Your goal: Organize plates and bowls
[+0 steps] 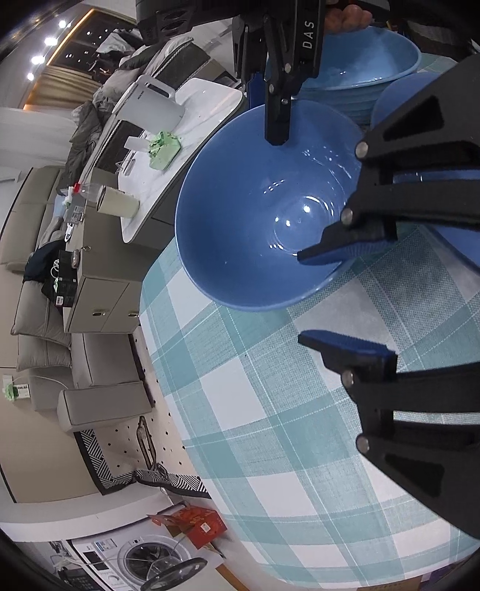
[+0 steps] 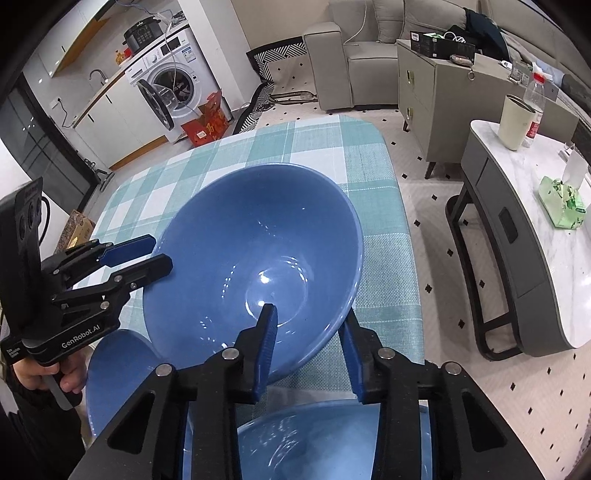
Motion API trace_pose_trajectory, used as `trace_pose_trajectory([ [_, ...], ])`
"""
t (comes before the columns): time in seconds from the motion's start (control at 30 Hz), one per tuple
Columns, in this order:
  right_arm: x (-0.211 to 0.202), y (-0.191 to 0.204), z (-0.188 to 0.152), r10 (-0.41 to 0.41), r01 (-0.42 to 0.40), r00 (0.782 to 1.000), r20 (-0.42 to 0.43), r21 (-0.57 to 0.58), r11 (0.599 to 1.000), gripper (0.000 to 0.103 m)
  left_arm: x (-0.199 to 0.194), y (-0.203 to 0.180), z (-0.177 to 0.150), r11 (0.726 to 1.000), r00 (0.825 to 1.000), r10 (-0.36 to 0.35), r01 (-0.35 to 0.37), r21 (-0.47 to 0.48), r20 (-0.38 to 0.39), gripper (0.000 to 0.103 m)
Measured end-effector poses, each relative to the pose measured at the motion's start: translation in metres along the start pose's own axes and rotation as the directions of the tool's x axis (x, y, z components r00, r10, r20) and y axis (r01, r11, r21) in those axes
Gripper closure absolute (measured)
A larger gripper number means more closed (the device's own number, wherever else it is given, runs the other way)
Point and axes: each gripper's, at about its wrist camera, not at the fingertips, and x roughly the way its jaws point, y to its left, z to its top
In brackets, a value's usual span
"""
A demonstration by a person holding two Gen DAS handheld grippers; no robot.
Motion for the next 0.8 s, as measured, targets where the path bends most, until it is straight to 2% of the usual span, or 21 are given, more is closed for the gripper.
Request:
trace_pose_trajectory([
  [0.17,0.000,0.001,-0.001,-0.018,0.018,1.000,0.010,-0.006,1.000,0.076,-0.001,-0.004,0.000,1.000,1.000,-0.013,0.013,0.018,-0.004,0.081],
  [0.47,0.000,0.001,-0.002,-0.036,0.036,0.999,0.019,-0.009,0.999,0.078,-0.004,-0.006,0.000,0.999,1.000,-0.018,0.018,0.032,0.006,0.082],
  [0.8,-0.019,0.007,-0.004,-0.040,0.041,0.997,0.072,-0.015,0.999,0.079,-0.024,-0.009,0.003,1.000,0.998,-0.015,0.013,0.028,0.059,0.082],
])
